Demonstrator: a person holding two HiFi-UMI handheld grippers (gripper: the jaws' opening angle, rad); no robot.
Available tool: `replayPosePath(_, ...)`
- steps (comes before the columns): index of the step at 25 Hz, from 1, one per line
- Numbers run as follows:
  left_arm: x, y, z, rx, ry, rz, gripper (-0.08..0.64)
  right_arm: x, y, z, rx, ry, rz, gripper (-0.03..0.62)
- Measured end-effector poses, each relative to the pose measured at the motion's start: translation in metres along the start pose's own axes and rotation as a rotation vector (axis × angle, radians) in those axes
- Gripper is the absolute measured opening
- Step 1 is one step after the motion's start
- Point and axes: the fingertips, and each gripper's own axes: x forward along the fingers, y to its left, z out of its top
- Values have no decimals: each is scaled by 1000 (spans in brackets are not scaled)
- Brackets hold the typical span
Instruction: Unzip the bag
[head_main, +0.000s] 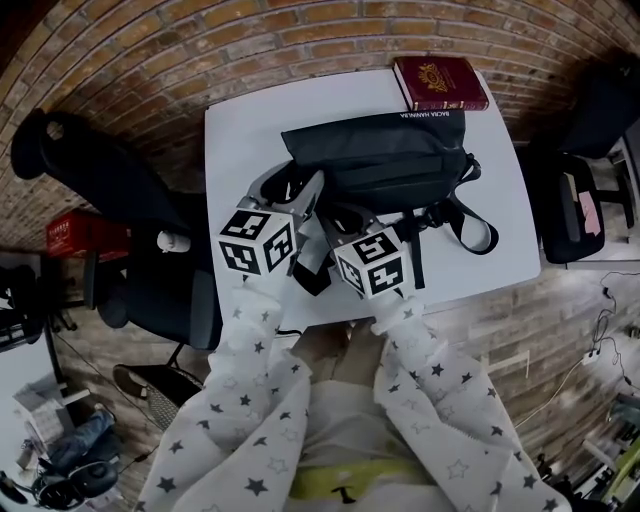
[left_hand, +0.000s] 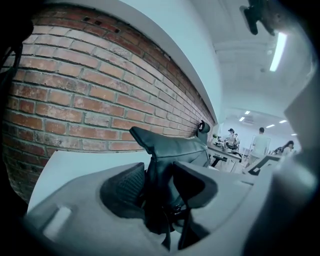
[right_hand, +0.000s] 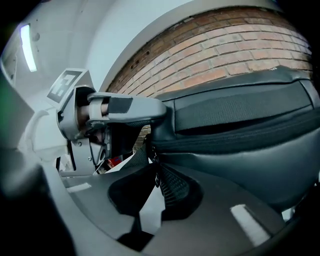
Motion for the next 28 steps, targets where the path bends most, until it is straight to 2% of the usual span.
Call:
replayPosePath(15,-2,-3,-3,25,0,-37,146,-17,9,2,20,22,116,18)
replayPosePath(21,-1,-4,-4,27,-6,-48,143,-22,5,1,3,33,101,18)
replayPosePath(28,-1,-3,-4,30,-10,-56,140,-27,-7,3,-60,73,40,18)
